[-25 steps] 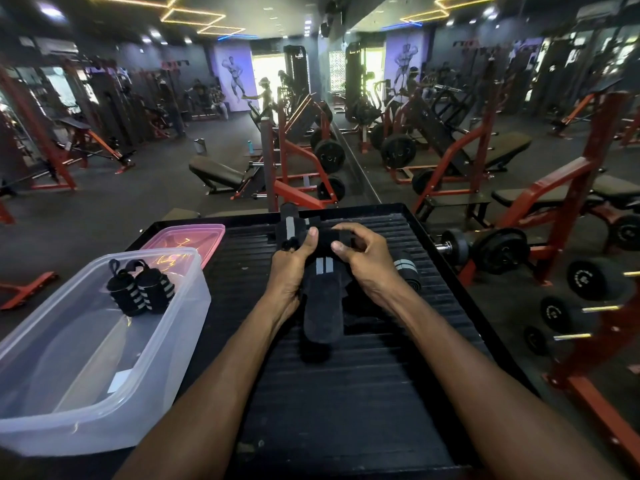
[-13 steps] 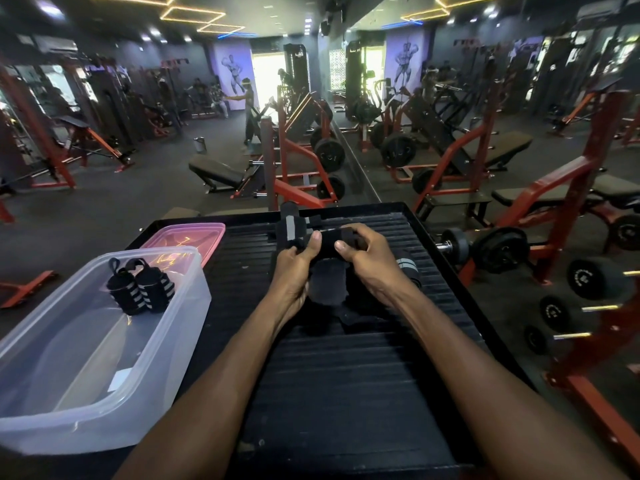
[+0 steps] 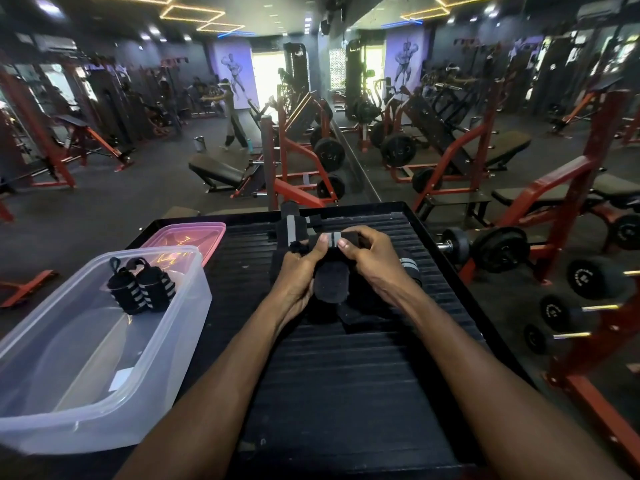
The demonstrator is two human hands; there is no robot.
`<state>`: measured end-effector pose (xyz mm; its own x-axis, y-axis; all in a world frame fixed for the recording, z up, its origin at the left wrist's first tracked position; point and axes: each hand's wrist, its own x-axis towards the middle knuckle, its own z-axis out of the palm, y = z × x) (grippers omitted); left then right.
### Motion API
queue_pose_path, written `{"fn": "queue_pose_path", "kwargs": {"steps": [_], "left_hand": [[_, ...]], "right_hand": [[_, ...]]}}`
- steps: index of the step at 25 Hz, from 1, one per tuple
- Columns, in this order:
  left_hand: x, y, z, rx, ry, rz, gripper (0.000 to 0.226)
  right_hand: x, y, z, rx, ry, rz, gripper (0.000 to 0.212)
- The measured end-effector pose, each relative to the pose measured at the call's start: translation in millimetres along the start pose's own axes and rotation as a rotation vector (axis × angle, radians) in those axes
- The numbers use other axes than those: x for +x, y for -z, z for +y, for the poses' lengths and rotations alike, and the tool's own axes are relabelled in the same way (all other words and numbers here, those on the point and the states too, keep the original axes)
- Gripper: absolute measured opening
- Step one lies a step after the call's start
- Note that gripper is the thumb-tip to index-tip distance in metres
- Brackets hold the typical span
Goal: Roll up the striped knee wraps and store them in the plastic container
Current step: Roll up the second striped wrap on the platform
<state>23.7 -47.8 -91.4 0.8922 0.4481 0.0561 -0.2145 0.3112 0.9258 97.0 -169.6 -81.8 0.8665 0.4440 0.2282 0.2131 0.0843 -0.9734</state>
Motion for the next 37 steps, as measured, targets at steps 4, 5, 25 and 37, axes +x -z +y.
{"fn": "queue_pose_path", "kwargs": {"steps": [4, 5, 25, 37], "left_hand": [[2.7, 3.4, -3.5, 0.06, -0.057, 0.059, 0.013], [3.1, 3.7, -4.1, 0.08, -0.056, 0.075, 0.013], [-0.9, 1.5, 4.1, 0.021, 0.033, 0.068, 0.023], [2.1, 8.3, 4.4, 0.245, -0.088, 0.101, 0.03]], "right_hand": [[0.4, -4.1, -2.9, 0.046, -0.072, -0.034, 0.011], [-1.3, -4.9, -6.1, 0.101, -0.132, -0.044, 0.006], [-2.3, 5.7, -6.6, 0.053, 0.065, -0.071, 0.03], [3.8, 1.9, 1.0, 0.152, -0.128, -0.052, 0.007]]}}
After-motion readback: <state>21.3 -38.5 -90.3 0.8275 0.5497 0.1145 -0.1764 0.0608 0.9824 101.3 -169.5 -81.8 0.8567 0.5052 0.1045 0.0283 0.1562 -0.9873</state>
